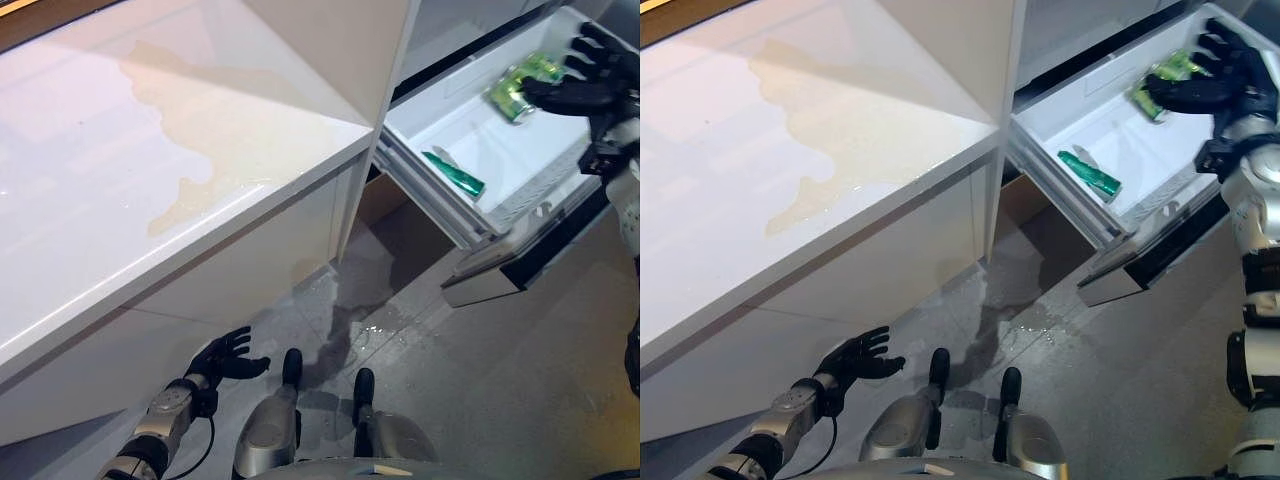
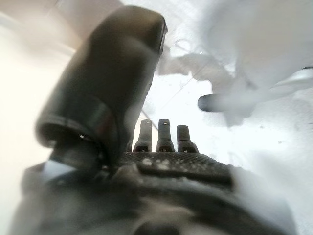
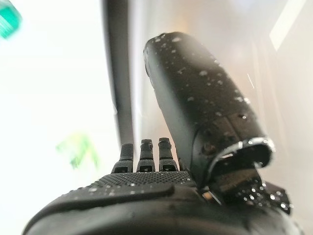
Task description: Put drinks into fridge and close the fridge
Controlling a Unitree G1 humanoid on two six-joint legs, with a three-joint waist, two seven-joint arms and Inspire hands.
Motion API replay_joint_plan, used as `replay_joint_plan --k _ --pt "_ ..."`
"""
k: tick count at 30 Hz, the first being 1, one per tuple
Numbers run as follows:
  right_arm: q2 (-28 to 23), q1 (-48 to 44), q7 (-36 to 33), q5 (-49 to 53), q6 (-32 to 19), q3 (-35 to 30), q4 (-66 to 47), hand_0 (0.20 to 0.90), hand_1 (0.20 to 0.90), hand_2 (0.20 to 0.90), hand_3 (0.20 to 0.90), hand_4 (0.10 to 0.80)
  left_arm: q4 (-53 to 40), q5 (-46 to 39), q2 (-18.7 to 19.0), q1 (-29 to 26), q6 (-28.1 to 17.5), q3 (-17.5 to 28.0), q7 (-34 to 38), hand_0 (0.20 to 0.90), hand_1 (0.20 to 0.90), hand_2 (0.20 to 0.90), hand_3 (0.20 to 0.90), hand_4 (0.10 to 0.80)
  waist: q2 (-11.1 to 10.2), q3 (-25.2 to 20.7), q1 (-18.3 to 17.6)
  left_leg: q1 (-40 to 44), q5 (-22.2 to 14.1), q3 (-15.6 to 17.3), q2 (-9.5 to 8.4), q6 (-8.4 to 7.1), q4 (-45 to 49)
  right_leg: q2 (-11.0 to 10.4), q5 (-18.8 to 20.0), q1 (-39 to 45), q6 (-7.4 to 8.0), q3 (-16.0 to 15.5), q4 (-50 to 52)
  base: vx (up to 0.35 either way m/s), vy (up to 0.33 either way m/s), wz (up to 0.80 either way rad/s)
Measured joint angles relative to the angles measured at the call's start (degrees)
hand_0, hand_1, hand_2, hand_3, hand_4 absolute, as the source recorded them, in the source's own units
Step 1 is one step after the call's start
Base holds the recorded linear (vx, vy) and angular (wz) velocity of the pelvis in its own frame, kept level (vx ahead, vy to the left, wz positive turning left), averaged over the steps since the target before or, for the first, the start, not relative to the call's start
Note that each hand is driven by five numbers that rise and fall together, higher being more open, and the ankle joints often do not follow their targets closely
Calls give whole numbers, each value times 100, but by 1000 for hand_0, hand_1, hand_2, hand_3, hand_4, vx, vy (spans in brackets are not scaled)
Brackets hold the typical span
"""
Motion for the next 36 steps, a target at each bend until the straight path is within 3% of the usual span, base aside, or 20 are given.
replay_joint_plan --k 4,8,13,17,22,27,28,30,31,32,33,34,35,36 --pt "325 543 -995 348 -629 -638 8 900 900 900 900 800 186 7 -193 152 2 -7 5 900 900 900 900 800 18 -214 -197 213 -93 157 -21 47 -1 -42 20 153 50 179 -61 60 50 -27" --pt "754 1125 -1649 431 -1105 -832 30 900 900 900 900 800 349 13 -401 253 16 -18 2 900 900 900 900 800 150 -632 -405 393 -185 223 -40 33 -1 -30 26 302 61 311 -117 79 20 -20" --pt "1405 1816 -1878 557 -1351 -830 44 900 900 900 900 800 343 230 -660 253 62 -52 -11 900 900 900 900 800 320 -759 -431 446 -319 273 -8 -1 227 4 3 357 47 432 -10 39 -5 -12" --pt "1903 2070 -1932 648 -1353 -692 57 900 900 900 900 800 346 234 -761 176 161 -306 -3 900 900 900 900 800 398 -643 -394 -45 -627 198 -28 25 1111 -39 -399 -155 43 390 955 -152 3 8" --pt "1911 1475 -1803 875 -1433 -473 206 900 900 900 900 800 280 209 -743 -335 159 -435 200 900 900 900 900 800 382 9 -193 -1224 -940 137 -252 136 2352 -303 -971 -1525 43 373 2693 -243 35 13" --pt "1888 639 -1771 1403 -1872 -554 305 900 900 900 900 800 187 -123 -735 -682 119 -413 469 900 900 900 900 800 419 548 -57 -2180 -1033 -7 -445 268 3148 -477 -1028 -2426 108 438 3466 -149 81 11" --pt "1867 513 -1767 1486 -1927 -526 341 900 900 900 900 800 142 -134 -732 -723 116 -419 531 900 900 900 900 800 428 564 -41 -2331 -1039 -1 -471 286 3235 -503 -1040 -2574 88 452 3605 -96 89 8" --pt "1860 136 -1765 1612 -2101 -524 467 900 900 900 900 800 70 -235 -689 -838 68 -404 654 900 900 900 900 800 434 665 53 -2700 -1046 39 -503 318 3621 -509 -1266 -2980 -181 442 4191 -71 108 7" --pt "1853 11 -1761 1612 -2160 -522 513 900 900 900 900 800 33 -257 -661 -865 23 -382 715 900 900 900 900 800 428 678 55 -2858 -1046 40 -518 316 3715 -527 -1284 -3153 -159 448 4274 -24 104 14" --pt "1837 -117 -1714 1609 -2199 -510 551 900 900 900 900 800 34 -278 -654 -909 -1 -365 766 900 900 900 900 800 431 702 37 -2988 -1110 46 -596 306 3809 -597 -1278 -3263 -148 445 4249 16 91 12" --pt "1771 -223 -1624 1607 -2193 -469 582 900 900 900 900 800 30 -351 -681 -910 -10 -333 779 900 900 900 900 800 457 725 28 -3097 -1428 65 -639 466 4446 -660 -1258 -3360 -114 394 4373 36 90 -4" --pt "1676 -249 -1542 1603 -2161 -368 588 900 900 900 900 800 17 -375 -709 -901 -8 -296 782 900 900 900 900 800 484 759 61 -3030 -1756 32 -651 426 4645 -657 -1281 -3417 -32 376 4581 50 89 -5" --pt "1621 -249 -1442 1594 -2129 -251 586 900 900 900 900 800 6 -392 -729 -909 -8 -282 797 900 900 900 900 800 493 778 44 -3062 -1747 5 -703 423 4674 -653 -1293 -3445 -21 412 4694 56 88 -1" --pt "1623 -250 -1375 1572 -2118 -228 586 900 900 900 900 800 -21 -394 -738 -884 -10 -280 798 900 900 900 900 800 507 780 42 -3074 -1744 2 -696 431 4679 -640 -1357 -3458 -131 397 4851 74 85 10"
